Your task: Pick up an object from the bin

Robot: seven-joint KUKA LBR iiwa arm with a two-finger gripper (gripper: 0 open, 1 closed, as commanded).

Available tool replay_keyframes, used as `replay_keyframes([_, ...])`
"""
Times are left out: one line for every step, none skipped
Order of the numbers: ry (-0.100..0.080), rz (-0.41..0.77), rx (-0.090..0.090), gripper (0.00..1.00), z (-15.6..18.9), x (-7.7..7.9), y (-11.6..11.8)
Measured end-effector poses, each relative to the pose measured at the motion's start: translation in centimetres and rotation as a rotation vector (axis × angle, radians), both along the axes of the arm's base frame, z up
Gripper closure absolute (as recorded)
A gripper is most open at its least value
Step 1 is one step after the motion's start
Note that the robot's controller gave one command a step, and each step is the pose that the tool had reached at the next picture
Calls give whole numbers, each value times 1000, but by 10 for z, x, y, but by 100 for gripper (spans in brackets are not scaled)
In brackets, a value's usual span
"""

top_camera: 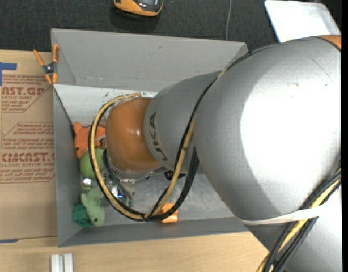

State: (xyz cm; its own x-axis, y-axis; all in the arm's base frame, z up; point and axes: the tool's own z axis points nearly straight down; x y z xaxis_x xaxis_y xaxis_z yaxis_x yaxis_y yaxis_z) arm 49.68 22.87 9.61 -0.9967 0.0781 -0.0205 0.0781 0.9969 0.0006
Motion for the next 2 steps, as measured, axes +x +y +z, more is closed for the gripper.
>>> replay_keyframes([-2,2,-6,100,-15,3,1])
replay_keyframes([0,87,-3,100,-23,4,-63])
